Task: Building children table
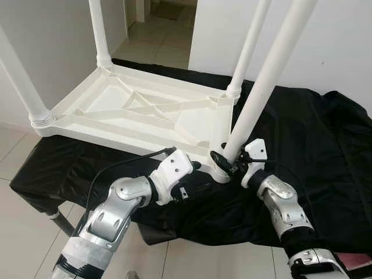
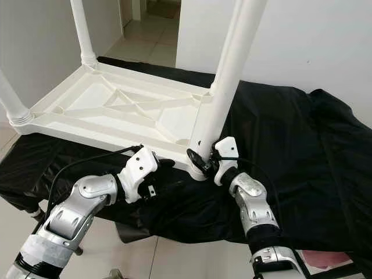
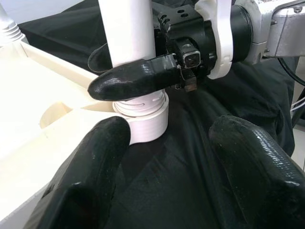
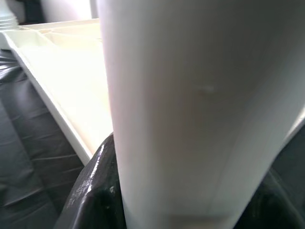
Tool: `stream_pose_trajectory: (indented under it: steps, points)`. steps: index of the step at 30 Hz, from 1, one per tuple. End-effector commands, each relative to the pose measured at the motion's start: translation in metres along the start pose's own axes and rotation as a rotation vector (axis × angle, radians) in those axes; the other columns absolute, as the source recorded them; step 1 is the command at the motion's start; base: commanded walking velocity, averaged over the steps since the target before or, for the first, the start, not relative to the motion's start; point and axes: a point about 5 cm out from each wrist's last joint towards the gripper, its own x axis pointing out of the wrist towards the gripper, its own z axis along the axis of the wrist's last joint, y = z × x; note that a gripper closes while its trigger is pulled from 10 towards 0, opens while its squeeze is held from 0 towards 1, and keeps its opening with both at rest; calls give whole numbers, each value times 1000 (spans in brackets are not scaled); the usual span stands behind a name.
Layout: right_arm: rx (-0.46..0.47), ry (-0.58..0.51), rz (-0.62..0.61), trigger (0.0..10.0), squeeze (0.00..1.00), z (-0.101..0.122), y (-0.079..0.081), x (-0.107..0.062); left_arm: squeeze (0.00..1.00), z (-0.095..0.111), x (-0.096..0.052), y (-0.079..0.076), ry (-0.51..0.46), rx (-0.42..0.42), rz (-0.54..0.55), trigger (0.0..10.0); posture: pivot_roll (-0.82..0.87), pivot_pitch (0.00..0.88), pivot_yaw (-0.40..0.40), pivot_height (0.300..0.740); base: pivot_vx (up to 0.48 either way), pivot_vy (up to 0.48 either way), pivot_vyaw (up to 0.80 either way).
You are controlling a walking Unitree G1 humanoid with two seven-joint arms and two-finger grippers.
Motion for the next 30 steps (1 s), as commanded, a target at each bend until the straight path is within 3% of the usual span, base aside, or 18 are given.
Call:
stream_pose_trajectory:
  steps: [1,4,6,8,10,13,14,18,26,28,29,30]
  points:
    - [-23,61,-50,10000,0,-9,2,-5,0,0,1,-1,4,1,32,10000,28,34,-87,740,0,0,0]
    - [-7,70,-108,10000,0,-12,4,-6,0,0,1,-2,5,1,29,10000,28,38,-84,740,0,0,0]
    - [69,94,-304,10000,0,-19,12,-8,0,-1,0,-3,8,-2,25,10000,27,45,-80,740,0,0,0]
    - [75,97,-349,10000,0,-20,14,-9,0,-1,-1,-3,9,-3,25,10000,27,45,-80,740,0,0,0]
    - [99,111,-498,10000,0,-21,20,-11,0,-2,-1,-4,11,-5,25,10000,30,53,-84,740,0,0,0]
    - [115,115,-537,10000,0,-22,22,-12,0,-2,-2,-4,11,-5,25,10000,30,53,-84,740,0,0,0]
    - [140,110,-594,10000,0,-21,29,-11,0,-2,-2,-5,12,-7,25,10000,35,54,-89,740,0,0,0]
    - [201,92,-598,10000,0,-17,54,-3,0,-3,-4,-6,16,-16,27,10000,40,52,-88,740,0,0,0]
    - [227,102,-597,10000,0,-14,58,-4,0,-3,-5,-6,19,-15,25,10000,53,45,-89,740,0,0,0]
    - [244,62,-587,10000,4,-8,59,-2,0,-3,-6,-6,22,-14,27,10000,53,43,-88,740,0,0,0]
    - [273,39,-582,10000,1000,-6,59,-1,0,-3,-5,-6,20,-15,28,10000,53,39,-88,740,0,0,0]
    - [294,20,-580,10000,1000,-4,59,-1,0,-2,-5,-7,19,-17,29,10000,54,38,-88,740,0,0,0]
